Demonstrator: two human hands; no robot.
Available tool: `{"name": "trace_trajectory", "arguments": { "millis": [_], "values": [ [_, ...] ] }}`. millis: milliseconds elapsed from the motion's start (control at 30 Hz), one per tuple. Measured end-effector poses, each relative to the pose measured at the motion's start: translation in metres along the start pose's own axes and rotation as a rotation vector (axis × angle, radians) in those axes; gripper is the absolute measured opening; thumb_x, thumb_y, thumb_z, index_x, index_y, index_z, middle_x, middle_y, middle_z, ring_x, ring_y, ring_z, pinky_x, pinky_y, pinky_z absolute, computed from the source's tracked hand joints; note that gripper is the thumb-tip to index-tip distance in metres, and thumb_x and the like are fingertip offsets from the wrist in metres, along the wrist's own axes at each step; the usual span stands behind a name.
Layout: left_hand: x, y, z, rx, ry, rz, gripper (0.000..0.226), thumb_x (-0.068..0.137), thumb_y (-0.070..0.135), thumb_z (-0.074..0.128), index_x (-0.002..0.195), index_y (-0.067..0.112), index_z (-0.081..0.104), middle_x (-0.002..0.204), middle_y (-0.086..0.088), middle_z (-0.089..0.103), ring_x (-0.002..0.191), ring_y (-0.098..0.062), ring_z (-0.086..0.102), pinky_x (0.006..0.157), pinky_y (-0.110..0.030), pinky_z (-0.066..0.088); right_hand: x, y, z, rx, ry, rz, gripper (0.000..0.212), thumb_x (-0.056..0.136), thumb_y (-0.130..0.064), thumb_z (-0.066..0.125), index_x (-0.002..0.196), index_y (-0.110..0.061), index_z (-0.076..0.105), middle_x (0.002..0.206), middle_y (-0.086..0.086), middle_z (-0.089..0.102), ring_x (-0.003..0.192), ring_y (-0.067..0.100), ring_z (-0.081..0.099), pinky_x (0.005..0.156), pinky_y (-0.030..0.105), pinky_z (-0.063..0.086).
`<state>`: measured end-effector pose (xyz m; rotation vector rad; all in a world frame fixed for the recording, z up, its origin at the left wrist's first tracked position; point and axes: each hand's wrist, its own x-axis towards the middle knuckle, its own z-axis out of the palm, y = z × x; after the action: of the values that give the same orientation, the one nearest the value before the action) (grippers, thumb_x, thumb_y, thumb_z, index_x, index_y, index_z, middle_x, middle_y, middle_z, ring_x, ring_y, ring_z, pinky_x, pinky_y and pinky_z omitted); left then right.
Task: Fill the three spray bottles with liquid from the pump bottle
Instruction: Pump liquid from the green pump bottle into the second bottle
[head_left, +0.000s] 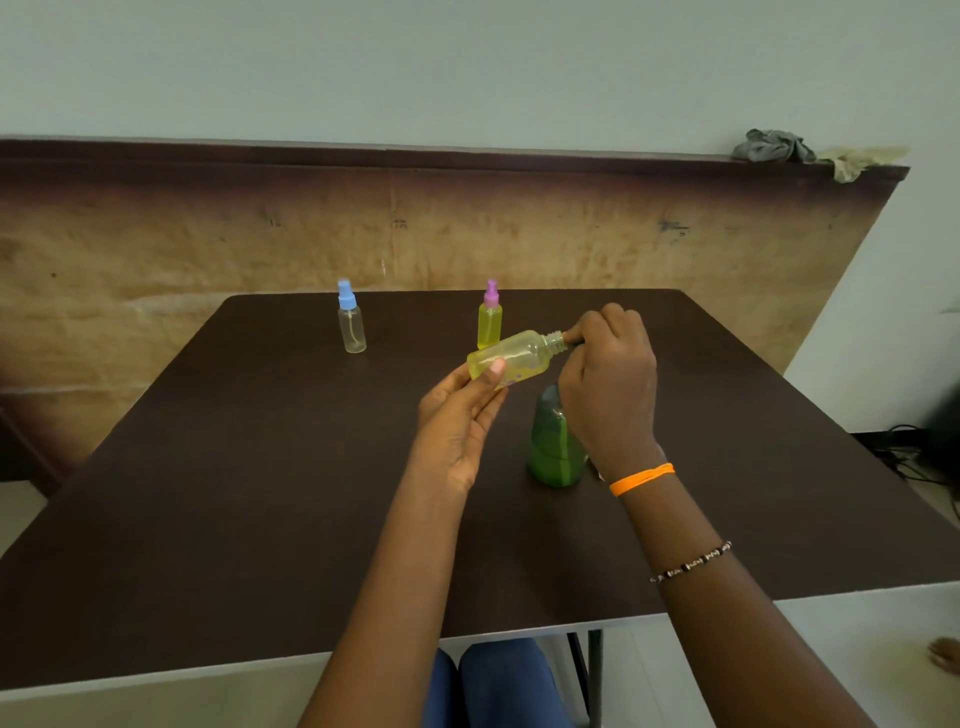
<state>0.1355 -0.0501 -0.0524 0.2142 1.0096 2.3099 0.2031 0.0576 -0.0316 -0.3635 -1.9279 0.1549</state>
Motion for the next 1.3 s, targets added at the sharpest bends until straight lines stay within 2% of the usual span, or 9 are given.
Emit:
{"name": "trace_trajectory", "arguments": {
  "millis": [100, 300, 533, 767, 900, 1033, 1100, 1200, 1300],
  "values": [
    [0.000, -0.001, -0.001, 0.006, 0.002, -0.005, 0.013, 0.083, 0.004, 0.063, 0.096, 0.008, 0.065, 0.099, -0.008, 0.070, 0.096, -0.016, 0.066, 0.088, -0.024, 0.052, -0.006, 0.001, 0.003, 0.006, 0.023, 0.015, 0.026, 0.076, -0.002, 0.033, 0.071, 0.001, 0.058, 0.073, 0.015, 0.054, 0.072, 0.025, 0.044, 0.060, 0.025, 0.031],
    [-0.001, 0.000, -0.002, 0.031, 0.032, -0.016, 0.016, 0.083, 0.003, 0.063, 0.098, 0.007, 0.063, 0.100, -0.010, 0.068, 0.092, -0.016, 0.066, 0.090, -0.025, 0.051, -0.016, 0.011, 0.016, -0.094, 0.105, -0.041, 0.020, 0.075, 0.012, 0.041, 0.067, -0.001, 0.054, 0.069, 0.016, 0.049, 0.069, 0.023, 0.033, 0.057, 0.035, 0.035],
    [-0.001, -0.001, 0.001, -0.006, 0.037, -0.026, 0.018, 0.083, 0.003, 0.063, 0.101, 0.005, 0.062, 0.098, -0.009, 0.068, 0.092, -0.015, 0.066, 0.090, -0.025, 0.050, 0.003, 0.003, 0.002, -0.058, -0.004, -0.036, 0.025, 0.072, -0.004, 0.032, 0.068, -0.001, 0.056, 0.072, 0.013, 0.053, 0.069, 0.029, 0.048, 0.055, 0.030, 0.035],
    [0.002, -0.003, -0.003, 0.009, 0.030, -0.039, 0.017, 0.082, 0.005, 0.063, 0.099, 0.007, 0.063, 0.097, -0.008, 0.070, 0.090, -0.014, 0.068, 0.088, -0.024, 0.052, -0.012, 0.012, 0.012, -0.082, 0.062, -0.056, 0.017, 0.073, 0.012, 0.044, 0.069, 0.000, 0.055, 0.070, 0.015, 0.050, 0.069, 0.022, 0.037, 0.056, 0.030, 0.033],
    [0.001, -0.003, 0.000, 0.002, 0.020, -0.045, 0.016, 0.083, 0.004, 0.063, 0.099, 0.006, 0.063, 0.098, -0.009, 0.069, 0.091, -0.015, 0.067, 0.091, -0.027, 0.050, -0.004, 0.010, 0.002, -0.085, 0.006, -0.066, 0.018, 0.073, 0.004, 0.039, 0.068, 0.000, 0.056, 0.070, 0.013, 0.051, 0.065, 0.028, 0.047, 0.050, 0.033, 0.039],
    [0.002, -0.001, 0.000, 0.012, 0.014, -0.035, 0.017, 0.083, 0.004, 0.062, 0.100, 0.006, 0.063, 0.099, -0.009, 0.069, 0.092, -0.015, 0.067, 0.092, -0.027, 0.050, 0.006, 0.005, -0.002, -0.050, -0.031, -0.037, 0.026, 0.073, -0.005, 0.032, 0.068, -0.001, 0.057, 0.070, 0.012, 0.052, 0.066, 0.028, 0.048, 0.054, 0.027, 0.031],
    [0.002, -0.002, -0.001, 0.017, 0.013, -0.034, 0.016, 0.083, 0.004, 0.062, 0.099, 0.007, 0.063, 0.097, -0.007, 0.070, 0.092, -0.015, 0.067, 0.092, -0.026, 0.050, 0.002, 0.006, 0.001, -0.058, -0.021, -0.028, 0.022, 0.075, -0.001, 0.036, 0.069, 0.000, 0.057, 0.070, 0.013, 0.052, 0.067, 0.027, 0.045, 0.054, 0.026, 0.027],
    [0.004, -0.003, -0.003, 0.031, 0.007, -0.033, 0.015, 0.084, 0.004, 0.062, 0.098, 0.008, 0.064, 0.094, -0.006, 0.071, 0.092, -0.014, 0.067, 0.090, -0.024, 0.051, -0.013, 0.012, 0.008, -0.115, 0.040, -0.065, 0.015, 0.073, 0.010, 0.046, 0.070, 0.000, 0.056, 0.071, 0.014, 0.051, 0.068, 0.023, 0.040, 0.054, 0.029, 0.034],
    [0.004, -0.003, -0.005, 0.034, 0.012, -0.038, 0.015, 0.083, 0.004, 0.062, 0.097, 0.007, 0.065, 0.096, -0.006, 0.071, 0.094, -0.015, 0.067, 0.089, -0.024, 0.051, -0.017, 0.015, 0.010, -0.141, 0.051, -0.089, 0.016, 0.073, 0.012, 0.047, 0.069, -0.001, 0.057, 0.070, 0.014, 0.050, 0.065, 0.026, 0.044, 0.052, 0.033, 0.038]
  ]
}}
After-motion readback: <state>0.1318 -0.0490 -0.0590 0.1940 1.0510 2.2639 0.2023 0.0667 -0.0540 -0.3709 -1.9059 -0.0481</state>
